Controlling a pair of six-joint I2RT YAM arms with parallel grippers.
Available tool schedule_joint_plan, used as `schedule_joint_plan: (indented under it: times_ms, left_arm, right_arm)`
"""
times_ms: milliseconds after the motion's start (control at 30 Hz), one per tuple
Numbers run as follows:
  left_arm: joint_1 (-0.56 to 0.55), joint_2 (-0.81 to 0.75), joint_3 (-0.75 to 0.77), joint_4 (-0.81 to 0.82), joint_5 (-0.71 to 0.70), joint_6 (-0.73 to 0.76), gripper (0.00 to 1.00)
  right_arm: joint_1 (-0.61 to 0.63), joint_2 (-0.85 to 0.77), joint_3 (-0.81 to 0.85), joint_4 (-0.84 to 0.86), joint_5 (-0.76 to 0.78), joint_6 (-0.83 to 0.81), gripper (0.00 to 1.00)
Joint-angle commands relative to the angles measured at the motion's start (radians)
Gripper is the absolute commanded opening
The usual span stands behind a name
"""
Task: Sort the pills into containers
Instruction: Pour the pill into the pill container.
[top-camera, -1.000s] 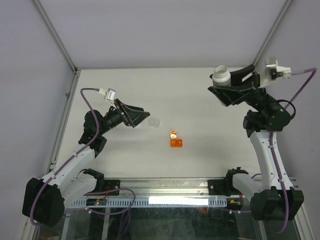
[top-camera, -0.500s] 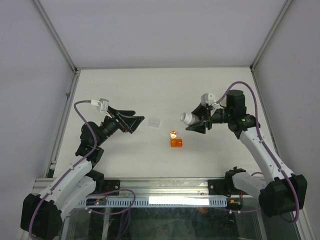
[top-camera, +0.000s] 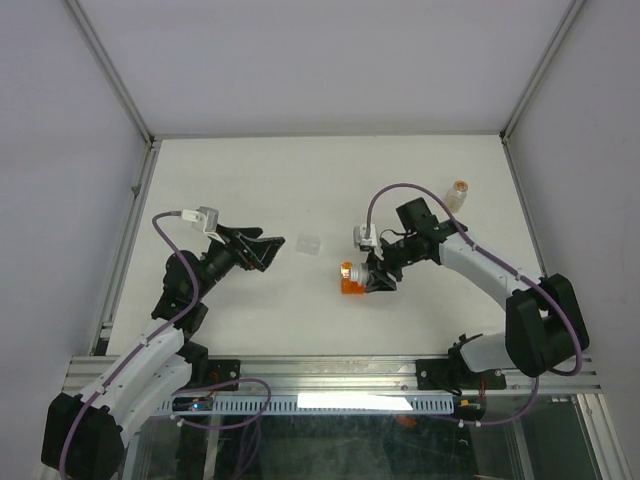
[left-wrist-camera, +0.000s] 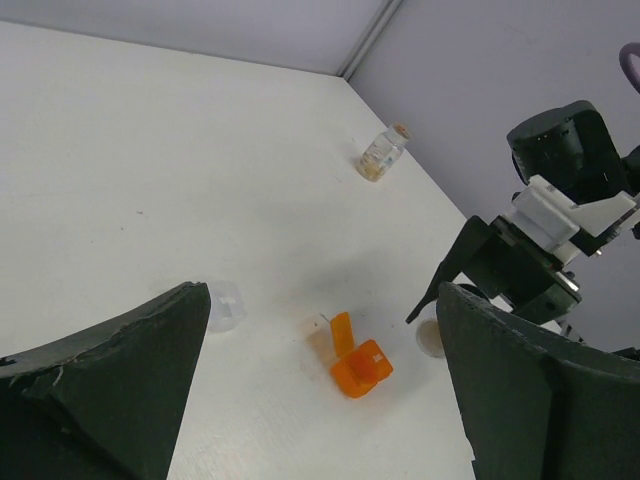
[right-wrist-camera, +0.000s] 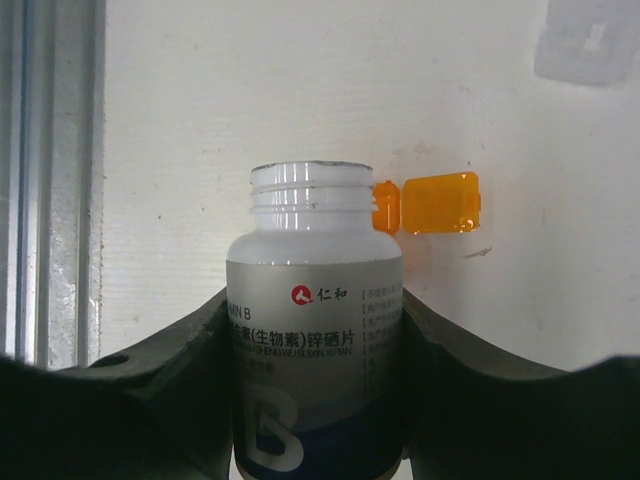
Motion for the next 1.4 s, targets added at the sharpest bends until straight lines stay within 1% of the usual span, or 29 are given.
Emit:
schedule_joint_plan:
  times_ms: [0, 300, 633, 1367]
  left_arm:
    - [0.007, -0.037, -0.027, 0.035, -0.038, 0.043, 0.99]
    - [0.007, -0.033, -0.034, 0.045, -0.032, 0.044, 0.99]
    - [0.007, -0.034, -0.037, 0.046, -0.031, 0.044, 0.99]
    - [0.006, -0.028, -0.035, 0.045, -0.028, 0.043, 0.99]
  right_arm:
    - [0.039, 0.028, 0.023, 0.026, 0.14, 0.008, 0.0]
    - [0.106, 0.079, 0.031, 0.046, 0.276, 0.073, 0.0]
    - [0.158, 0.126, 0.058, 0.028, 0.382, 0.114, 0.0]
    - [0.211, 0.165, 0.121, -0.045, 0.483, 0.155, 0.0]
